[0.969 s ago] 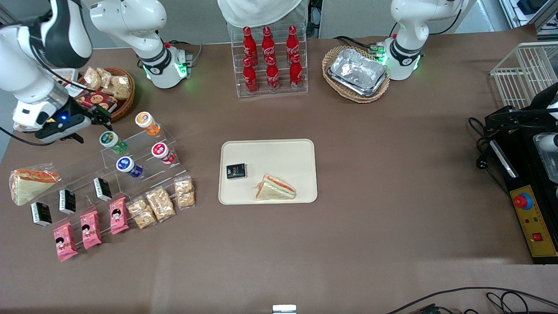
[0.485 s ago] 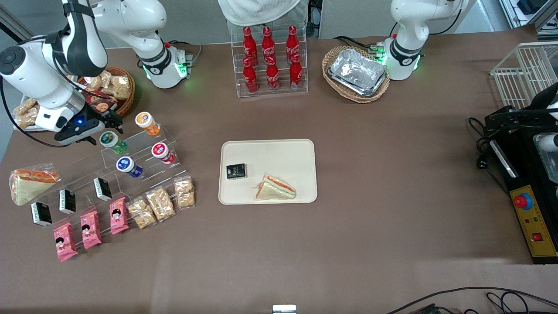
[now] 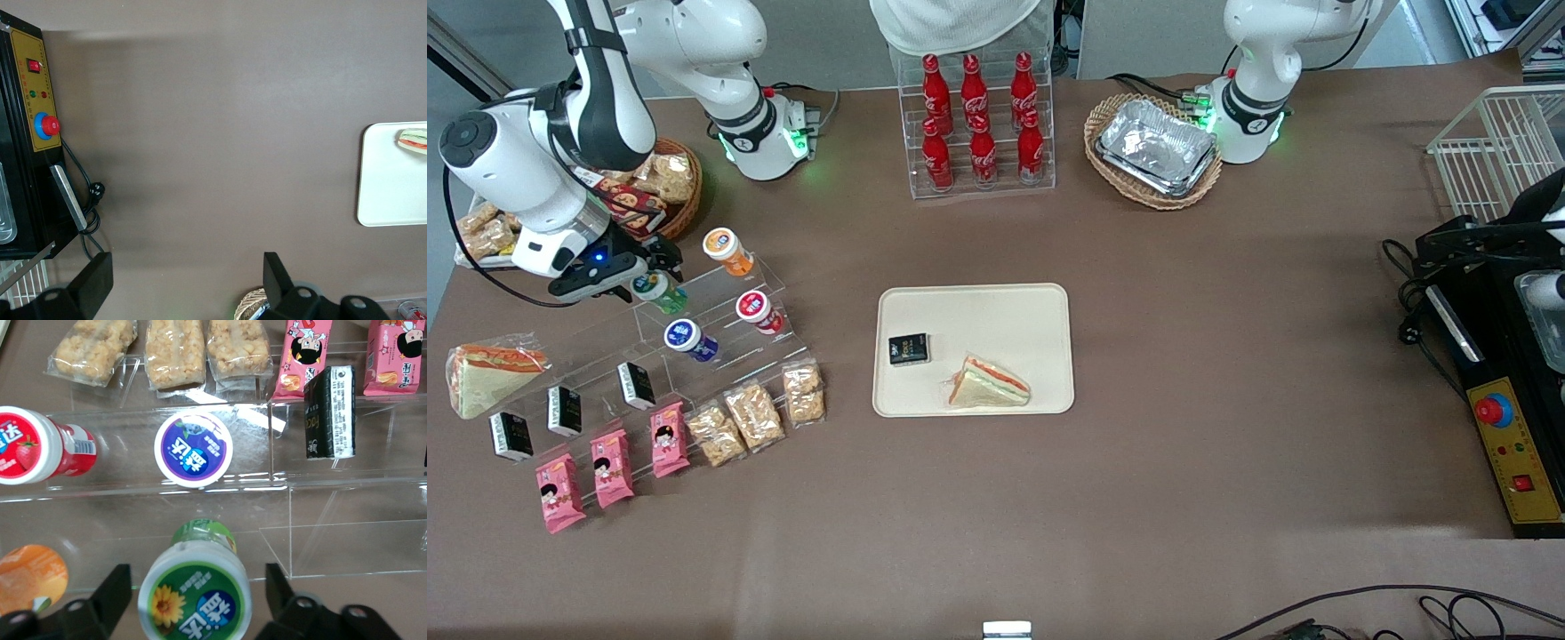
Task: Place green gum on tray
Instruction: 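Lower the right gripper and close it on the green-labelled bottle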
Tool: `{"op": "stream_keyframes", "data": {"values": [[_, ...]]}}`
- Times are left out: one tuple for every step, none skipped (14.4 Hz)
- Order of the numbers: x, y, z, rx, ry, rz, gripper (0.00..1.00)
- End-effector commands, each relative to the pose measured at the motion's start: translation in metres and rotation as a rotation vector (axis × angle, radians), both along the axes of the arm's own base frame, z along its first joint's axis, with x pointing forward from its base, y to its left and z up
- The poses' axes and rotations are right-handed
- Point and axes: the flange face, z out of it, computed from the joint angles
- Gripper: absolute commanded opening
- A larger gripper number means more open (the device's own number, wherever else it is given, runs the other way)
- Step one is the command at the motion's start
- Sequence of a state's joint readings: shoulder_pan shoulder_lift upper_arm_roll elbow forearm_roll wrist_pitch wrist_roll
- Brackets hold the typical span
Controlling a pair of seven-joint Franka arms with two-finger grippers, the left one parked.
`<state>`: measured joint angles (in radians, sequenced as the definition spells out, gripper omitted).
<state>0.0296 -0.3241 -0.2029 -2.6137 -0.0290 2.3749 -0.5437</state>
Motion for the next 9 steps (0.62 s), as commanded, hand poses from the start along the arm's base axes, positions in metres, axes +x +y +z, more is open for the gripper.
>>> {"op": "stream_keyframes", "data": {"values": [[0.001,-0.004,-0.003,-0.016,-0.008,0.01,0.37],[0.002,-0.004,-0.004,-0.016,-0.007,0.007,0.33],[0.003,-0.005,-0.005,-0.015,-0.004,0.001,0.28],[0.003,-0.005,-0.006,-0.015,-0.001,0.0,0.28],[0.004,-0.005,-0.007,-0.015,0.004,-0.002,0.28],[0.005,-0.006,-0.004,-0.013,0.005,-0.007,0.28],[0.009,-0.006,0.002,-0.013,-0.002,-0.008,0.28],[0.013,-0.007,0.014,-0.013,0.001,-0.005,0.28],[0.02,-0.006,0.031,-0.01,0.022,0.001,0.28]]}}
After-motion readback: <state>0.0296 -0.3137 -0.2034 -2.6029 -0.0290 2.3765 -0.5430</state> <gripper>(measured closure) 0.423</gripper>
